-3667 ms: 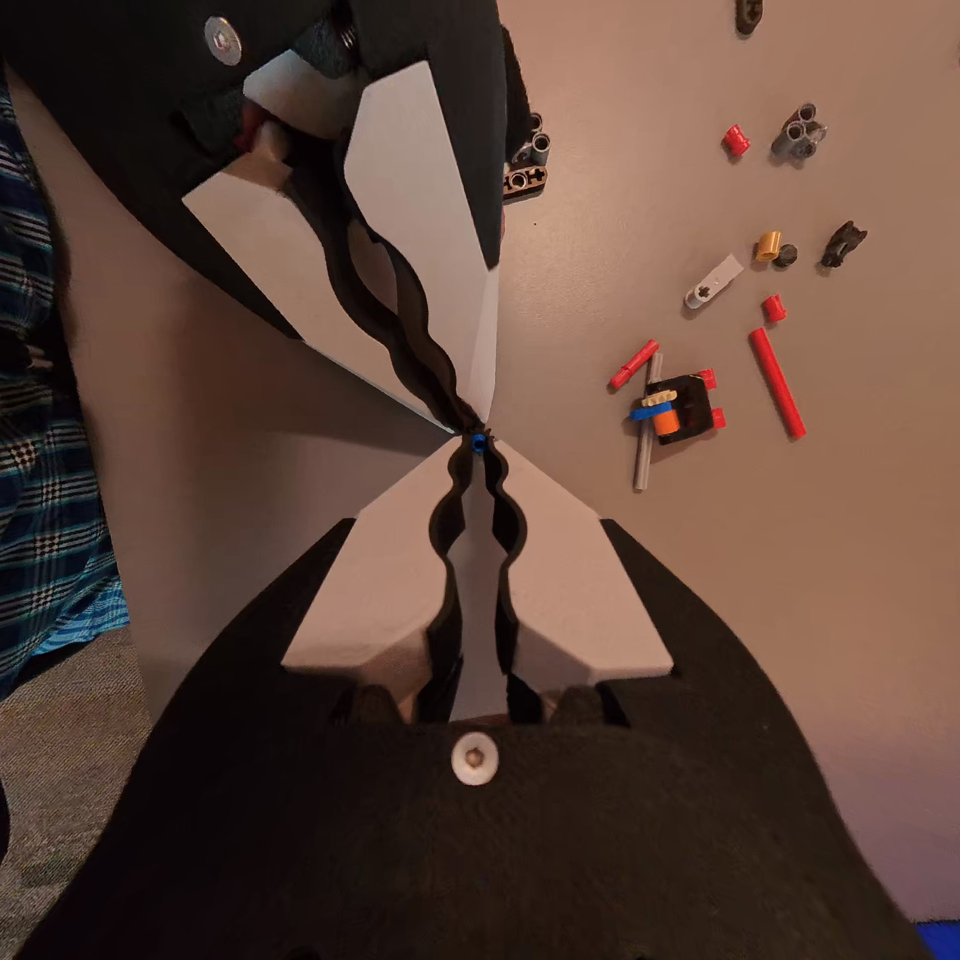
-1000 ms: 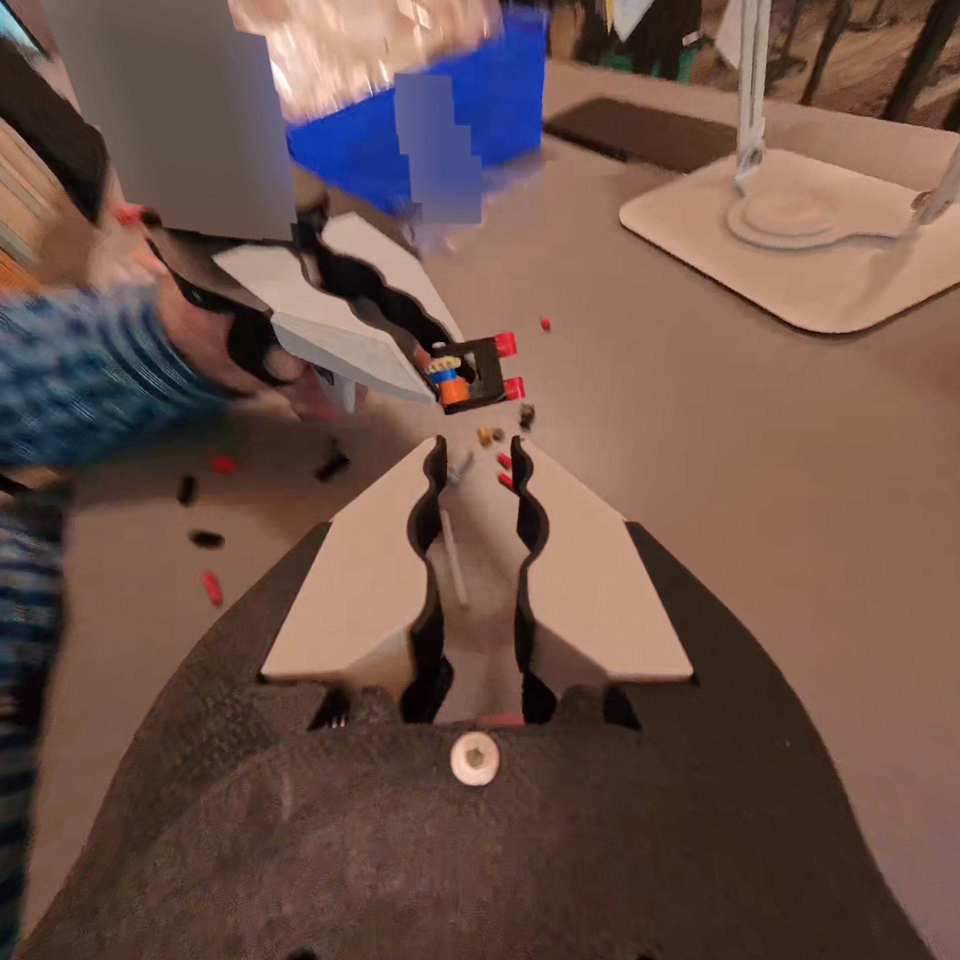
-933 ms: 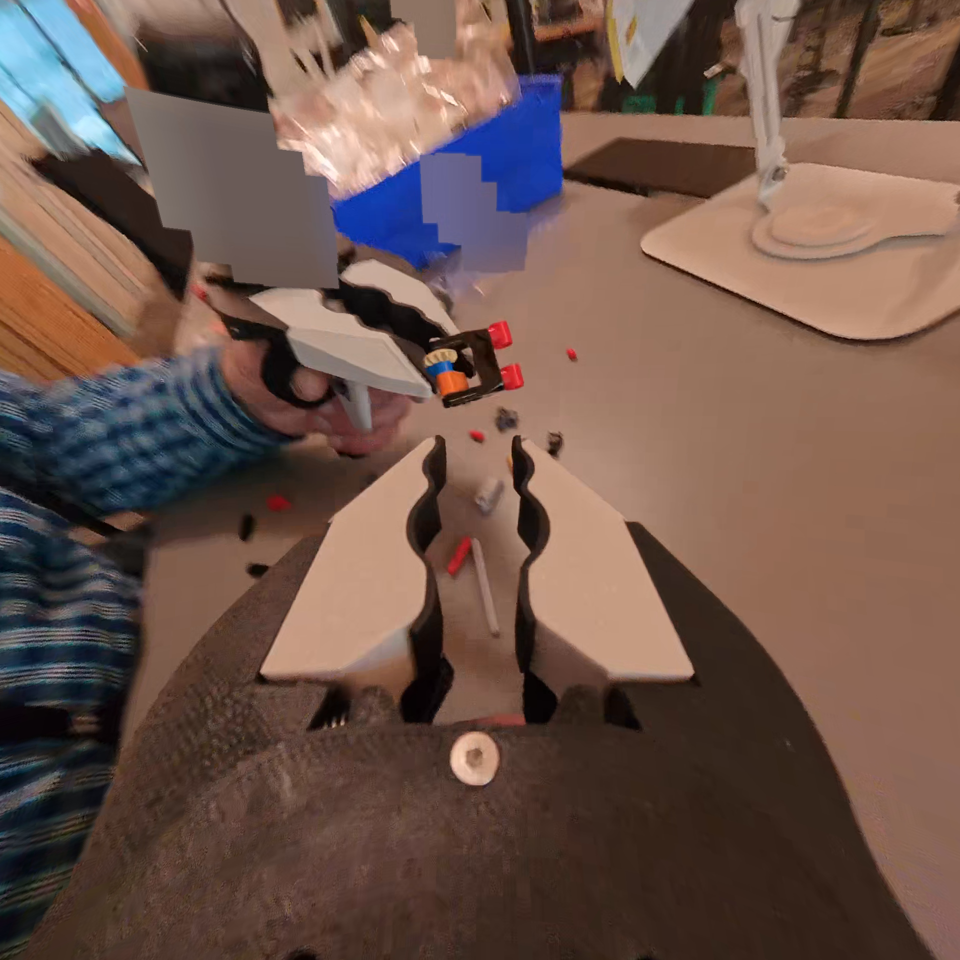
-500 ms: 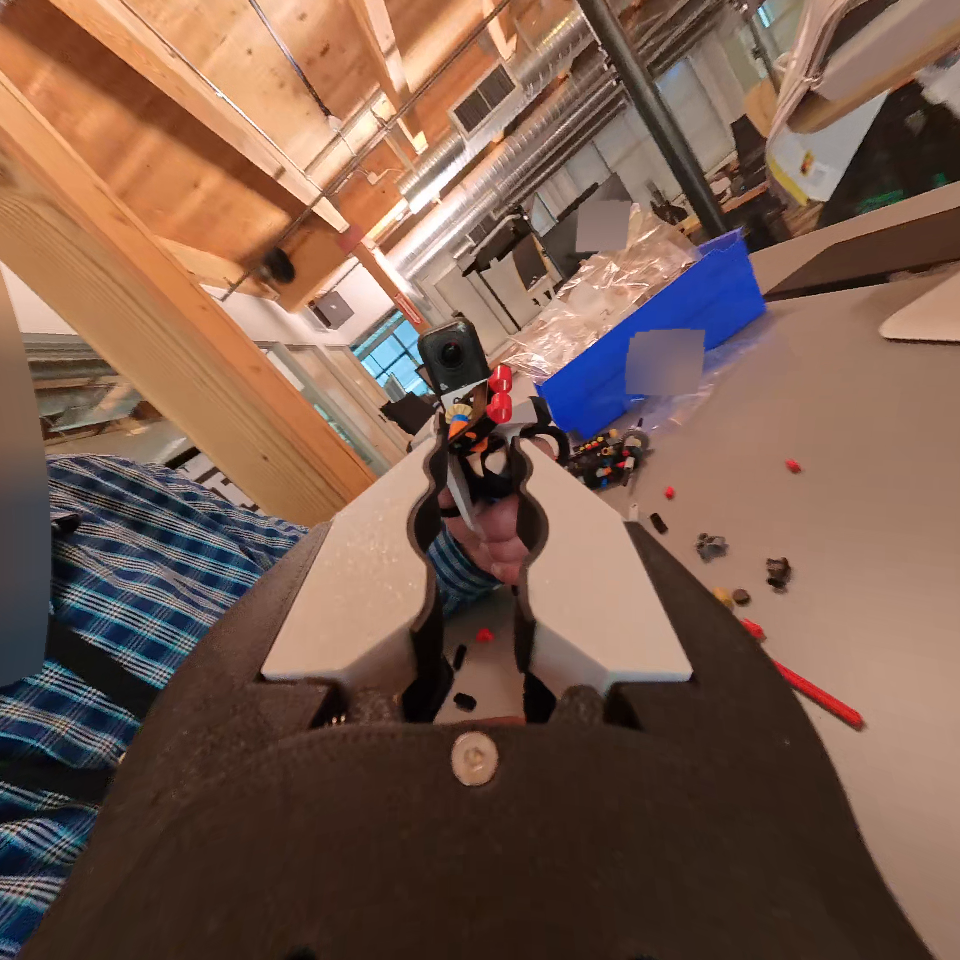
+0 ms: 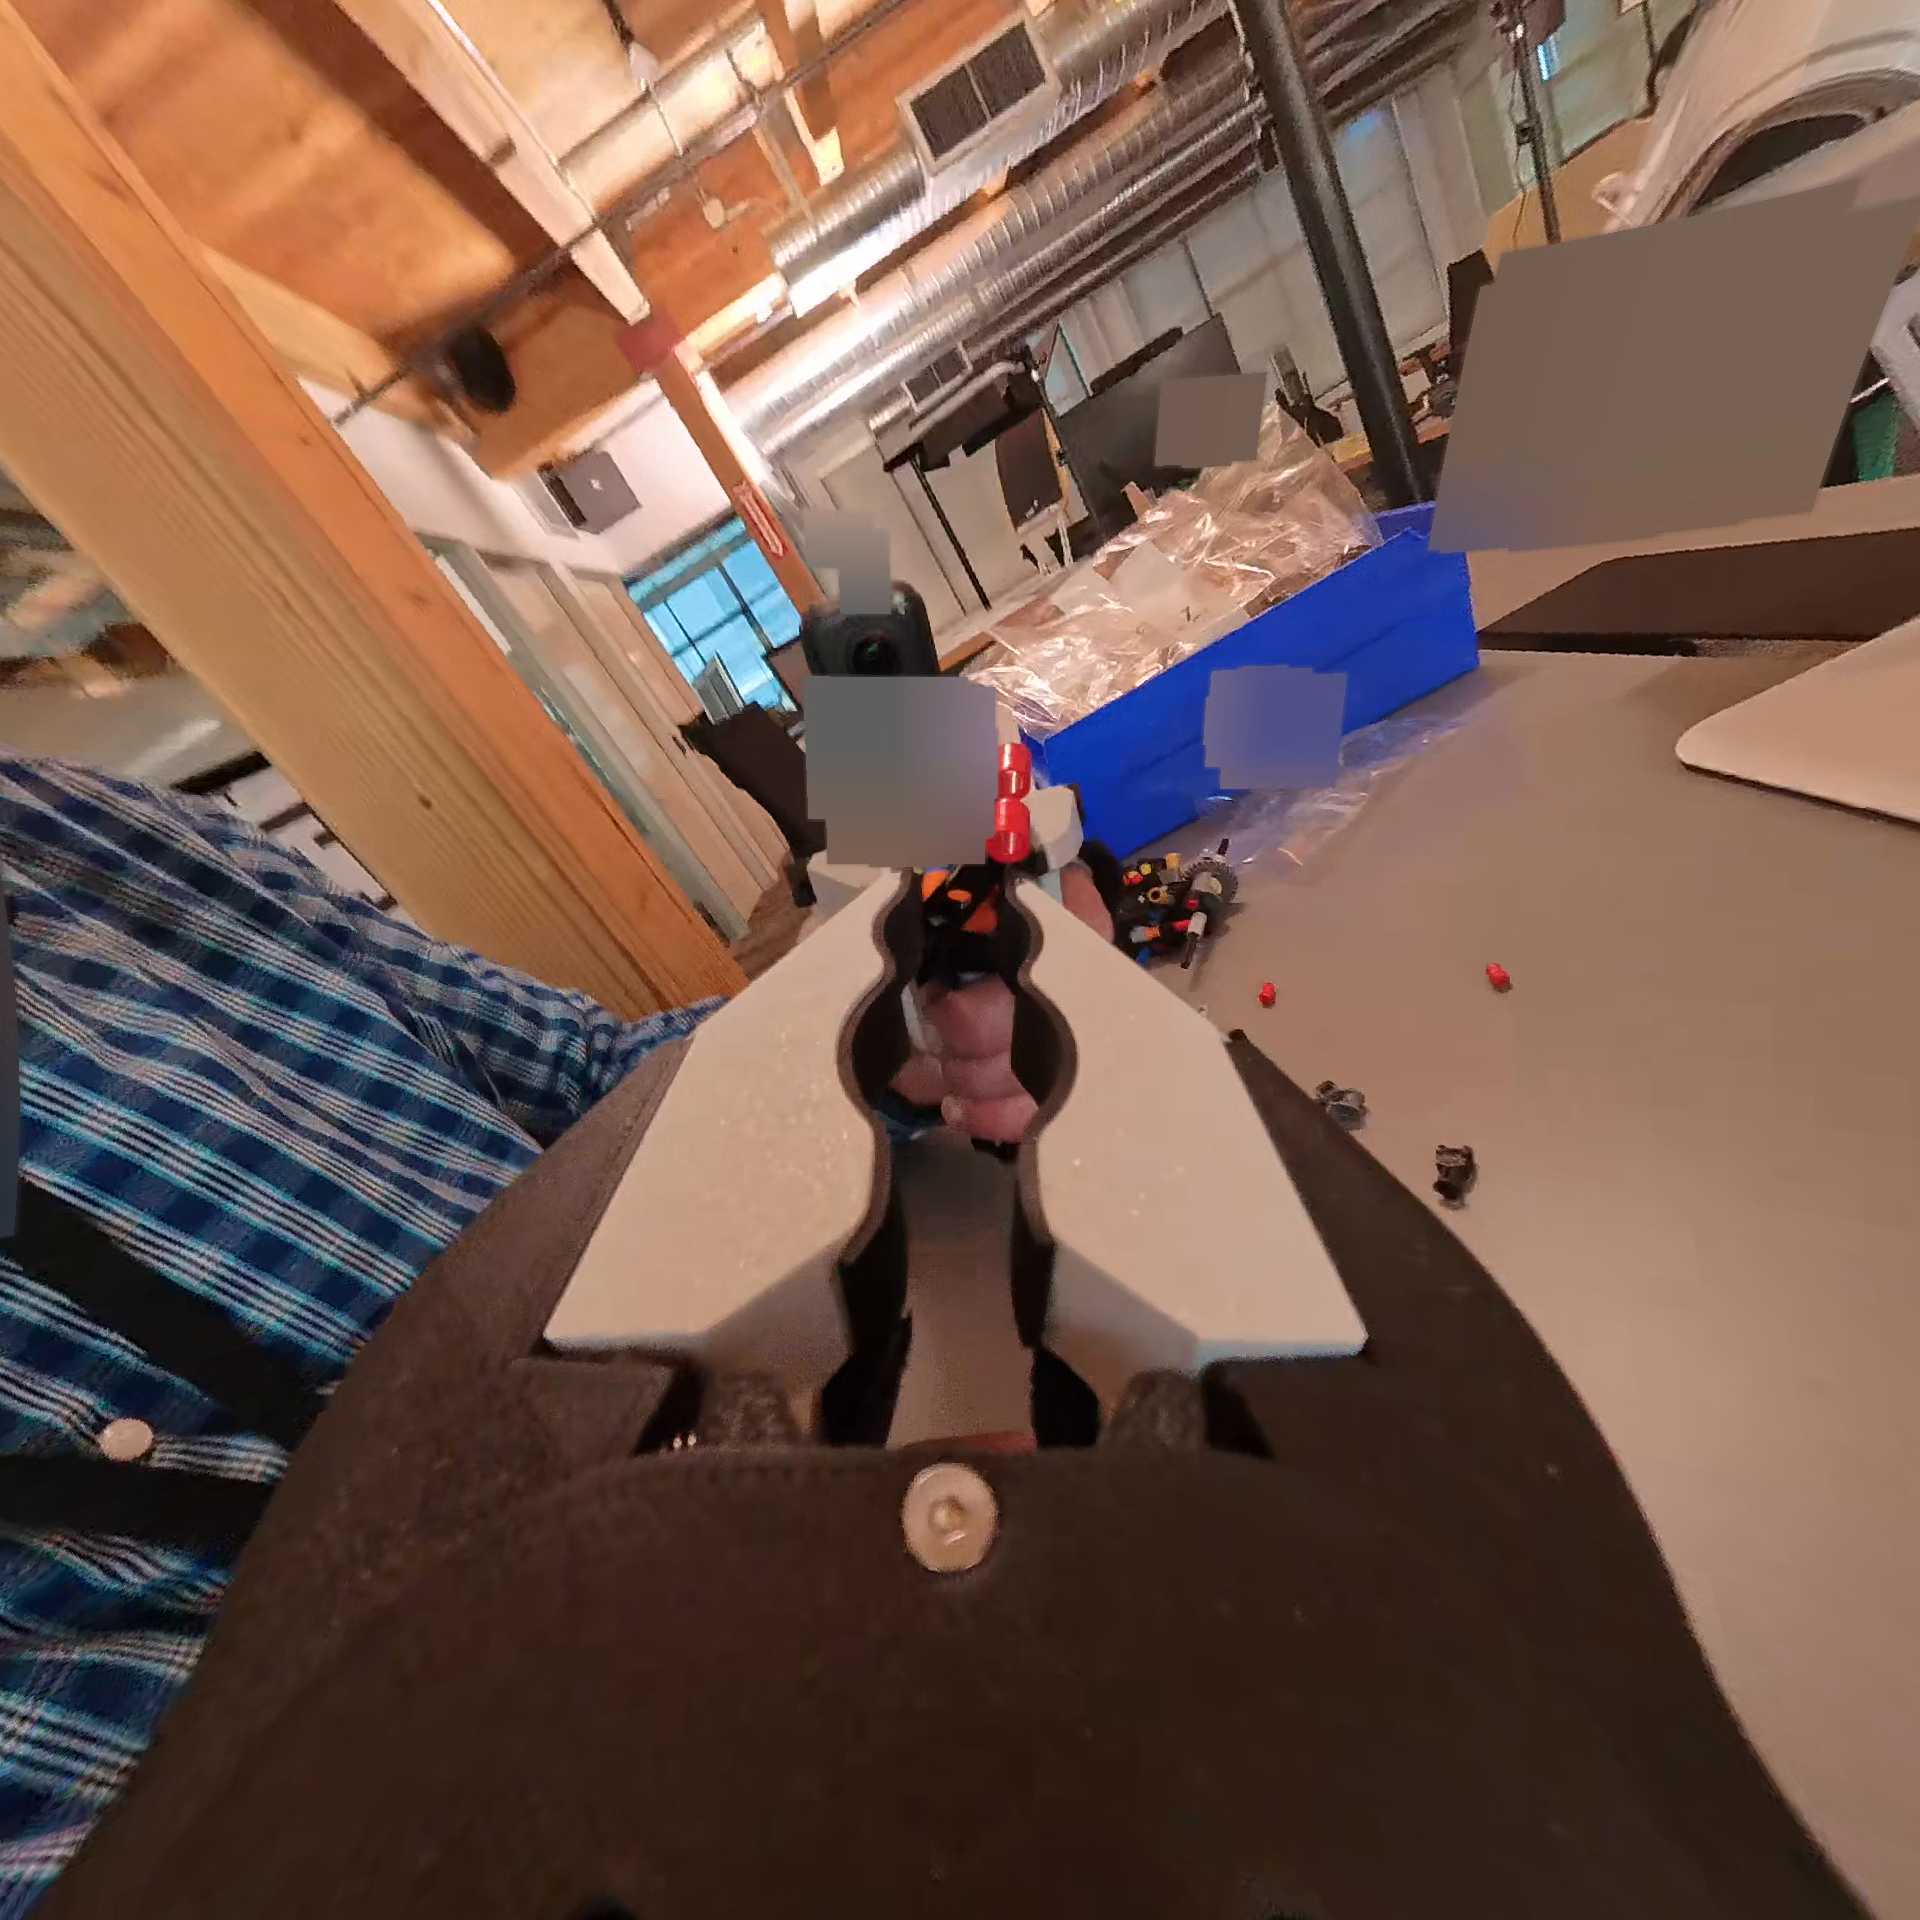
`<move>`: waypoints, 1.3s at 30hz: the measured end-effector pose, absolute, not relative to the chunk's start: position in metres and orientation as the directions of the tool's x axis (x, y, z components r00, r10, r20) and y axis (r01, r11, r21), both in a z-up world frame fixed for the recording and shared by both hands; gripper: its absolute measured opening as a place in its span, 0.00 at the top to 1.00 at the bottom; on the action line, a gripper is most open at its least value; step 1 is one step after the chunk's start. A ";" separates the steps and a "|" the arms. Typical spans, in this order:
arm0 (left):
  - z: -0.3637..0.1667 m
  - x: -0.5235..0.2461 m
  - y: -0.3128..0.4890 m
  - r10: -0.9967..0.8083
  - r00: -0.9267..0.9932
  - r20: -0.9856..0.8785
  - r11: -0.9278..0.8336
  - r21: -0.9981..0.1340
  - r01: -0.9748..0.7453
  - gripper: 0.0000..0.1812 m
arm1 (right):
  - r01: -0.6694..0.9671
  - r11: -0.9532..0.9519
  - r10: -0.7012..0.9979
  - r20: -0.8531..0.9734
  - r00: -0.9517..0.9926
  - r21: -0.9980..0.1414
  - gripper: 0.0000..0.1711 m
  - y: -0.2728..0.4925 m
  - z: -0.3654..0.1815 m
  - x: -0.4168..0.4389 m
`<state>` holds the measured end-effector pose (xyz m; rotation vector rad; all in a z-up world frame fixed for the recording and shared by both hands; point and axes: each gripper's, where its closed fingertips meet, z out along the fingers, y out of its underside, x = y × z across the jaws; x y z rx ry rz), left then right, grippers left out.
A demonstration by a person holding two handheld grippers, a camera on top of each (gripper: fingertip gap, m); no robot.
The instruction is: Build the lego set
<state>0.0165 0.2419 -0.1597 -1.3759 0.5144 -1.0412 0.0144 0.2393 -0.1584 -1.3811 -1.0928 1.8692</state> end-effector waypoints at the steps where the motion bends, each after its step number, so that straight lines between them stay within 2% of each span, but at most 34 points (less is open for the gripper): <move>1: -0.160 0.015 0.243 -0.826 0.500 0.262 -0.130 -0.950 0.282 0.86 | 0.043 -0.476 0.836 -0.467 -0.289 -0.878 0.93 0.240 -0.161 0.014; 7: -0.166 0.017 0.242 -0.839 0.464 0.284 -0.207 -0.956 0.210 0.87 | 0.122 -0.383 0.872 -0.402 -0.280 -0.916 0.93 0.237 -0.168 0.015; 12: -0.165 0.021 0.237 -0.858 0.427 0.285 -0.215 -0.955 0.206 0.94 | 0.171 -0.322 0.891 -0.359 -0.277 -0.931 0.93 0.235 -0.171 0.016; 20: -0.162 0.018 0.242 -0.842 0.439 0.313 -0.213 -0.941 0.264 0.95 | 0.109 -0.383 0.879 -0.398 -0.263 -0.917 0.93 0.241 -0.167 0.015; 24: -0.152 0.008 0.245 -0.829 0.410 0.379 -0.229 -0.901 0.370 0.95 | 0.082 -0.415 0.872 -0.422 -0.248 -0.906 0.87 0.248 -0.166 0.018; 31: -0.152 0.012 0.245 -0.827 0.368 0.425 -0.261 -0.870 0.417 0.95 | 0.048 -0.372 0.899 -0.372 -0.232 -0.927 0.87 0.242 -0.160 0.012; 34: -0.152 0.012 0.245 -0.829 0.359 0.429 -0.264 -0.866 0.425 0.95 | 0.031 -0.354 0.911 -0.352 -0.216 -0.935 0.93 0.242 -0.159 0.011; 39: -0.154 0.014 0.244 -0.832 0.360 0.422 -0.266 -0.873 0.408 0.94 | 0.040 -0.311 0.929 -0.313 -0.198 -0.950 0.94 0.242 -0.160 0.013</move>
